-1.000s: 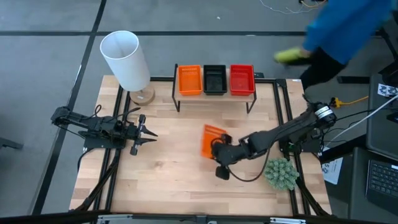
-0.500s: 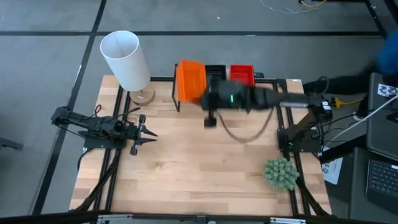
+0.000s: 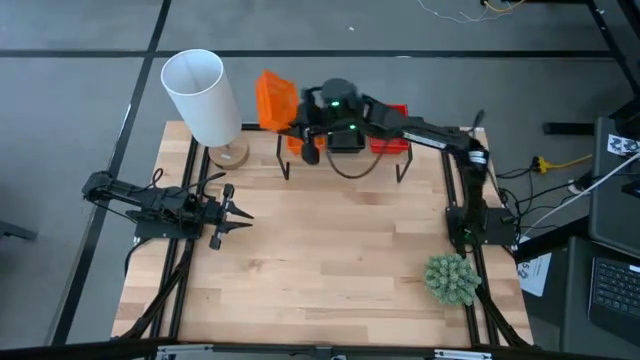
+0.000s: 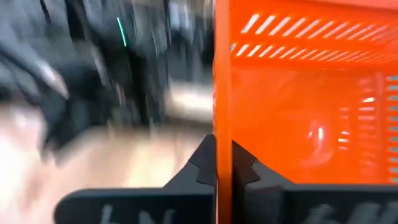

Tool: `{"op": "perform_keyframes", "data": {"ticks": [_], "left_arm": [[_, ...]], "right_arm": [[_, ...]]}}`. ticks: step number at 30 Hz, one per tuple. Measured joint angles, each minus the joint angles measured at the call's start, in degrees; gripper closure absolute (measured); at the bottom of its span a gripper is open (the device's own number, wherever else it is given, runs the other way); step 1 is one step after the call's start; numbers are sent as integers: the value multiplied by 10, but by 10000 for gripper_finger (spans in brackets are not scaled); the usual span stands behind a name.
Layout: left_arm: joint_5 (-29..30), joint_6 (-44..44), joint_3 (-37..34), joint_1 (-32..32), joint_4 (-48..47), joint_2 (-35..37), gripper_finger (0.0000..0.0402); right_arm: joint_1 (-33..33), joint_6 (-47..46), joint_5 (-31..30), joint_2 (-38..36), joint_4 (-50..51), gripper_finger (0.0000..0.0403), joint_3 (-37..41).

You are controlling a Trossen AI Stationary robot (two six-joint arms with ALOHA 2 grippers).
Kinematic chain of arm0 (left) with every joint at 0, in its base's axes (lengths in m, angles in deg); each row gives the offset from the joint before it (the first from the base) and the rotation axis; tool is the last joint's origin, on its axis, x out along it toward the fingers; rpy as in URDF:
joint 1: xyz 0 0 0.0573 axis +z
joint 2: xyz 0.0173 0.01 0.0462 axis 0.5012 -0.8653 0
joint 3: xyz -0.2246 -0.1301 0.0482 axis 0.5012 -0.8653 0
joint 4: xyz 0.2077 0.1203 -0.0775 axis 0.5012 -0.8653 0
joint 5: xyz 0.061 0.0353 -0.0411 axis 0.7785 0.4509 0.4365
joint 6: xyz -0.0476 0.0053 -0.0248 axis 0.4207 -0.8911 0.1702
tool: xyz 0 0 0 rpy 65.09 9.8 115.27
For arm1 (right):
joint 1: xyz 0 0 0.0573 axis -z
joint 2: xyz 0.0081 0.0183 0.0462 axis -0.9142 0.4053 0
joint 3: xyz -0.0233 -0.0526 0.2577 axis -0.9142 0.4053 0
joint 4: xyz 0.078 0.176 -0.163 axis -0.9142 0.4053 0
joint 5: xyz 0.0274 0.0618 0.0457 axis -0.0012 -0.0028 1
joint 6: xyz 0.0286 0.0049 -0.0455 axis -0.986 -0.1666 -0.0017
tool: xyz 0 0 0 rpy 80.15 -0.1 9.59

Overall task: Stack baskets on shelf by color
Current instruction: Stack the orange basket on the orange basket on the top shelf

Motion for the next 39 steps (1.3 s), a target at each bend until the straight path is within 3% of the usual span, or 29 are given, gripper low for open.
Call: {"op": "perform_keyframes", "data": {"ticks": [3,6,12,22,39], "left_arm": [[1,0,0,0,0,0,321],[1,0,0,0,0,0,321],[1,0,0,0,0,0,321],[1,0,0,0,0,0,321],[1,0,0,0,0,0,321]], "right_arm": [[-1,26,-80,48,184,403,-85],[0,37,-155,69,298,403,-141],[-1,37,-174,70,392,403,-168],[9,69,-169,88,402,403,-169],[5,-5,-169,99,386,403,-169]]}}
